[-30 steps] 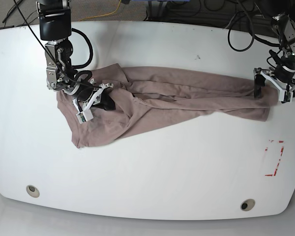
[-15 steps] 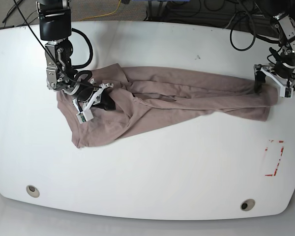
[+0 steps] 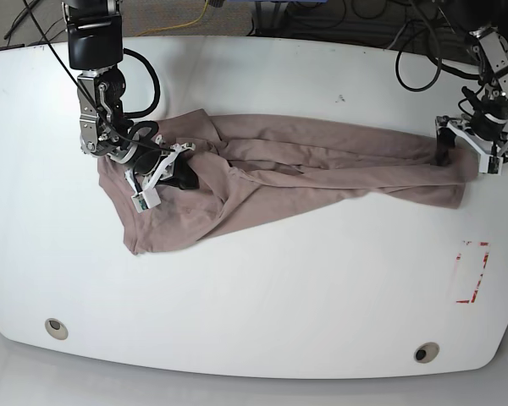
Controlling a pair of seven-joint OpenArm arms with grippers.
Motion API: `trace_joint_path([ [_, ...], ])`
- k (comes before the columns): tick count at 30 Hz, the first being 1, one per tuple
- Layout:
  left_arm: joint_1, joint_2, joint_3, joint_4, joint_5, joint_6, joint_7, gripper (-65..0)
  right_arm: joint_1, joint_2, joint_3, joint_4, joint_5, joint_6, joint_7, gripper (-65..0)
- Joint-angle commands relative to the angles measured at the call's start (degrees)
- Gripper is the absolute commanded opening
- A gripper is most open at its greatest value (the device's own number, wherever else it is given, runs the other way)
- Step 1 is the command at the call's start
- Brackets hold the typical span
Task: Layout the t-shirt on the table in an organized manner, then fold the t-shirt properly
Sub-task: 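Drag the held strip end with the left gripper toward the red square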
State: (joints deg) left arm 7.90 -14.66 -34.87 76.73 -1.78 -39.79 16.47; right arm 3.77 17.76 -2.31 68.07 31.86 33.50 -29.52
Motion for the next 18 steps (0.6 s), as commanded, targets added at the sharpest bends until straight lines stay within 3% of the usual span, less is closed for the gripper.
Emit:
trace_joint_path([
  [1, -0.56, -0.86, 0.1, 1.12, -1.08, -0.21, -1.48, 0.0, -0.74, 0.4, -0.38, -0.6, -4.12, -1.1, -5.43, -65.0],
  [6, -0.65, -0.86, 1.51, 1.12, -1.08, -0.21, -1.48, -0.9, -0.74, 0.4, -0.38, -0.6, -4.12, -1.1, -5.43, -65.0],
  [12, -0.74, -0.86, 2.39, 0.94, -0.99, -0.21, -1.39, -17.4, -0.74, 0.4, -0.38, -0.6, -4.12, -1.1, -5.43, -65.0],
  [18, -0.74, -0.86, 2.3, 0.94, -0.9, -0.21, -1.39, -23.7, -0.74, 0.4, -0.38, -0.6, -4.12, -1.1, -5.43, -65.0],
])
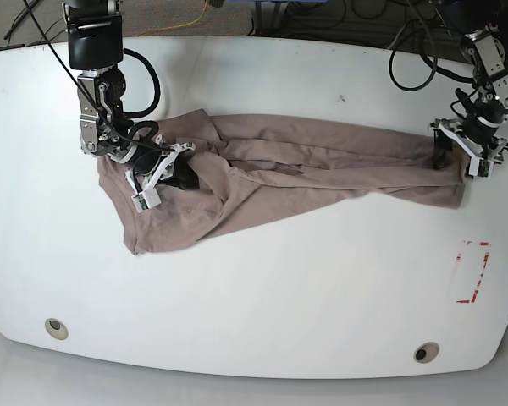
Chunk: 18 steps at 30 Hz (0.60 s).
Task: Layout the t-shirt on the table in an organized manner, then fold the t-shirt properly
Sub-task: 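Drag the held strip end with the left gripper toward the red square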
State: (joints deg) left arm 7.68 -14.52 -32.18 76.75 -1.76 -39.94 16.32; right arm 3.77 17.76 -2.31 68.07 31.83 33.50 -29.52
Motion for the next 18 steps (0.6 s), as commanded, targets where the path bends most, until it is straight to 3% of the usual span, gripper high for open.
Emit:
trace_joint_path([
  [1, -0.52, -0.99, -0.47, 0.92, -0.83, -0.06, -1.24, -23.7, -0.74, 0.4, -0.38, -0.6, -4.1, -1.1, -5.43, -65.0],
  [9, -0.52, -0.99, -0.65, 1.1, -0.92, -0.06, -1.24, -27.2, -0.74, 0.4, -0.38, -0.6, -4.1, -1.1, -5.43, -65.0],
  [12, -0.61, -0.99, -0.74, 1.18, -1.01, -0.06, -1.33, -39.1, -0.74, 0.31, -0.38, -0.6, -4.1, -1.1, -5.43, -65.0],
  [16, -2.28, -0.99, -0.83, 1.18, -1.01, -0.06, -1.33, -63.8, -0.74, -0.22, -0.38, -0.69, -4.1, -1.1, -5.43, -65.0],
  [18, -2.98, -0.99, -0.91, 1.18, -1.01, -0.06, -1.33, -65.0, -0.74, -0.31, -0.38, -0.69, -4.1, -1.1, -5.43, -65.0],
])
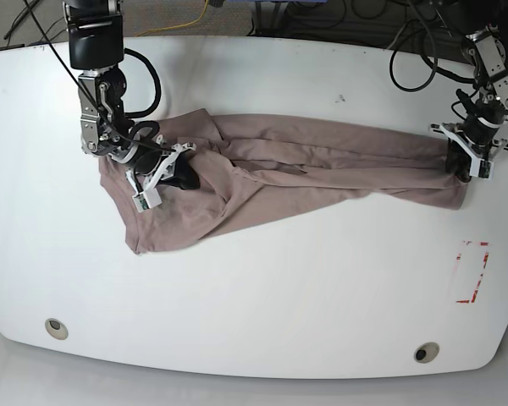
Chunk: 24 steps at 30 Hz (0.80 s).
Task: Layout the t-shirt on the table in an organized manner, then fold the t-shirt properly
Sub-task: 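Drag the held strip end with the left gripper toward the red square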
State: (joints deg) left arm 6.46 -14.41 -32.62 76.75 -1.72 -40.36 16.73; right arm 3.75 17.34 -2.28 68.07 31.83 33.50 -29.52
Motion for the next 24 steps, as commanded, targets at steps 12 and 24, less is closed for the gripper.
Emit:
trace_joint_path([
  [12, -5.1, -1.1, -0.39, 5.14, -0.88, 0.36, -1.48, -65.0, -0.72, 0.11, -0.4, -0.69, -4.1, -1.1, -5.43, -65.0],
  [24, -12.13, -1.1, 0.4, 4.52, -0.7, 0.36, -1.48, -65.0, -0.72, 0.11, -0.4, -0.69, -4.1, -1.1, -5.43, -65.0],
])
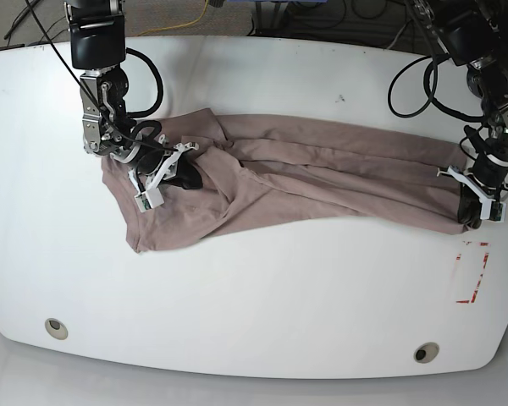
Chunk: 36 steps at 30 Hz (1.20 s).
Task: Layout the t-shirt on the table in an organized manner, then fold the t-shirt properly
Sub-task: 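Drag the held strip end with the left gripper toward the red square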
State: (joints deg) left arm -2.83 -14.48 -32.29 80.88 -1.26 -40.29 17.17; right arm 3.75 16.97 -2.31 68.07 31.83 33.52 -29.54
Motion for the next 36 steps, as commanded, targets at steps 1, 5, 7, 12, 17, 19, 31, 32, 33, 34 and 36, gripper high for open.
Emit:
trace_joint_path([
  [1, -4.07, -1.04, 0.69, -0.57, -1.16, 0.29, -1.92, -65.0, -0.8, 0.48, -0.38, -0.69, -4.1, -1.12, -5.41, -65.0],
  [5, -7.68, -1.21, 2.97, -5.5, -1.16, 0.29, -2.27, -65.0, -0.8, 0.48, -0.38, -0.69, -4.1, -1.12, -5.41, -65.0],
  [7, -9.52, -1.3, 3.5, -7.96, -1.16, 0.29, -2.27, -65.0, -0.8, 0.48, -0.38, -0.69, -4.1, -1.12, -5.41, -65.0],
  [12, -13.39, -1.39, 5.52, -12.71, -1.16, 0.29, -3.32, -65.0, -0.8, 0.48, -0.38, -0.69, -4.1, -1.12, -5.41, -65.0],
  [17, -13.57, -2.35, 5.88, -13.32, -1.16, 0.29, -4.47, -65.0, -0.89, 0.48, -0.38, -0.69, -4.1, -1.12, -5.41, -65.0],
  [19, -13.57, -2.79, 5.79, -13.5, -1.16, 0.29, -4.55, -65.0, -0.89, 0.48, -0.38, -0.69, -4.1, -1.12, -5.41, -65.0],
  [31, -11.54, -6.57, 5.79, -17.98, -1.16, 0.29, -6.84, -63.7, -0.98, 0.57, -0.38, -0.69, -4.1, -1.12, -5.41, -65.0],
  [32, -11.54, -6.84, 5.79, -18.86, -1.16, 0.29, -7.45, -62.0, -0.98, 0.57, -0.38, -0.69, -4.1, -1.12, -5.41, -65.0],
  [33, -11.54, -7.1, 5.79, -19.91, -1.16, 0.29, -8.33, -59.2, -0.98, 0.57, -0.38, -0.69, -4.1, -1.12, -5.41, -65.0],
  [34, -11.63, -7.37, 5.79, -20.62, -1.16, 0.29, -8.77, -56.4, -0.98, 0.57, -0.38, -0.69, -4.1, -1.12, -5.41, -65.0],
  [36, -11.72, -7.98, 5.88, -22.11, -1.16, 0.29, -9.48, -49.6, -0.98, 0.57, -0.38, -0.69, -4.1, -1.12, -5.41, -65.0],
])
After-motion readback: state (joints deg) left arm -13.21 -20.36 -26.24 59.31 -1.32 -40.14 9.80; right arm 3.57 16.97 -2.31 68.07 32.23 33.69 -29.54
